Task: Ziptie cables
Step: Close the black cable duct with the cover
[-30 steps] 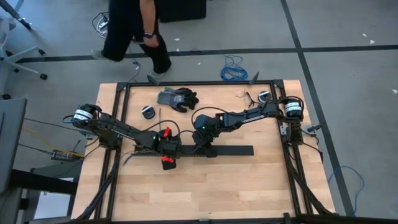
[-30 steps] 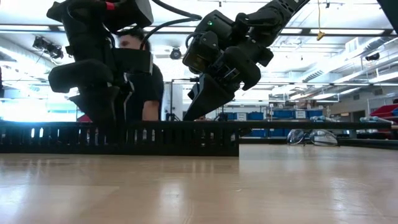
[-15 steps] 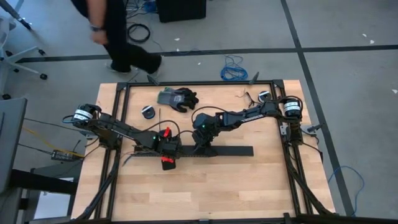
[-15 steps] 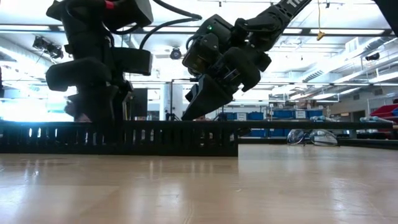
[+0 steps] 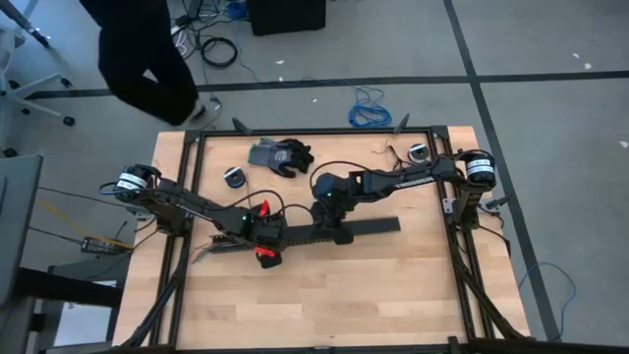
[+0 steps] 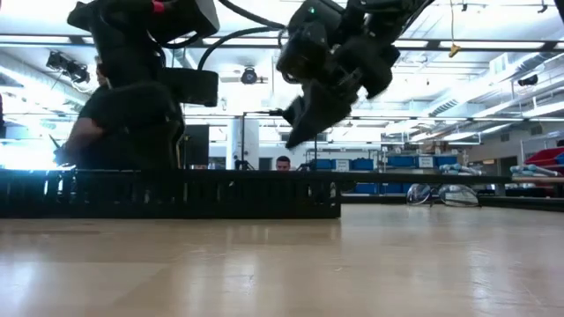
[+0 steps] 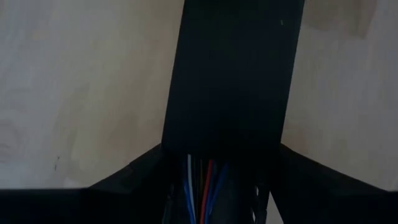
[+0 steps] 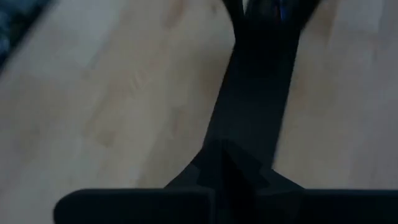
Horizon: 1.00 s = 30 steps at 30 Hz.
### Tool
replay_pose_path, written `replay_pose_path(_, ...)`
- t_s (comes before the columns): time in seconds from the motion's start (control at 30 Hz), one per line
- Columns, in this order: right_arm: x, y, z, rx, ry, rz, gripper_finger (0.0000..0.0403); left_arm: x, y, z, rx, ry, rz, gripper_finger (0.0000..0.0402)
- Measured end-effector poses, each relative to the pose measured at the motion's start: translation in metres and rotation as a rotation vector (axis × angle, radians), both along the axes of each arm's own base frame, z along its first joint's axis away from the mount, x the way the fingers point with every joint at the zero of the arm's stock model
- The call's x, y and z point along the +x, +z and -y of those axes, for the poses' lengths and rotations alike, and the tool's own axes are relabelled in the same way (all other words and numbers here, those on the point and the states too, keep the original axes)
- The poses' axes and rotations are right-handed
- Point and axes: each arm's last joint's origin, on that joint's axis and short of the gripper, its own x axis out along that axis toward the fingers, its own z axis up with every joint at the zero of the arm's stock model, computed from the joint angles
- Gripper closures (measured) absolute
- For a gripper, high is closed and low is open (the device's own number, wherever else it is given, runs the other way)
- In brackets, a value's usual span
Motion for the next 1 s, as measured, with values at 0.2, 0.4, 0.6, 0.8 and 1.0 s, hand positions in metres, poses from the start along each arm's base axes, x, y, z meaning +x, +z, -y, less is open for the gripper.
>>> replay_pose_path(0.2,-0.002,-0.008,0.001,-0.095,-0.083,-0.024,0.0402,0.008,0.003,-0.001,-0.049,0.095,0.099,0.0175)
replay_pose_path(0.4,0.001,-0.005,0.002,-0.091,-0.115,0.012,0.0402,0.010,0.003,-0.003,-0.073,0.147,0.122,0.0175)
replay_pose_path(0.6,0.004,-0.003,0.002,-0.081,-0.126,0.035,0.0402,0.015,0.004,-0.002,-0.083,0.142,0.172,0.0175)
replay_pose_path(0.8,0.005,-0.003,-0.002,-0.072,-0.120,0.048,0.0402,0.019,-0.002,-0.004,-0.080,0.145,0.166,0.0175)
replay_pose_path(1.0,0.001,-0.011,-0.009,-0.078,-0.108,0.036,0.0403,0.023,-0.004,-0.004,-0.080,0.134,0.188,0.0175)
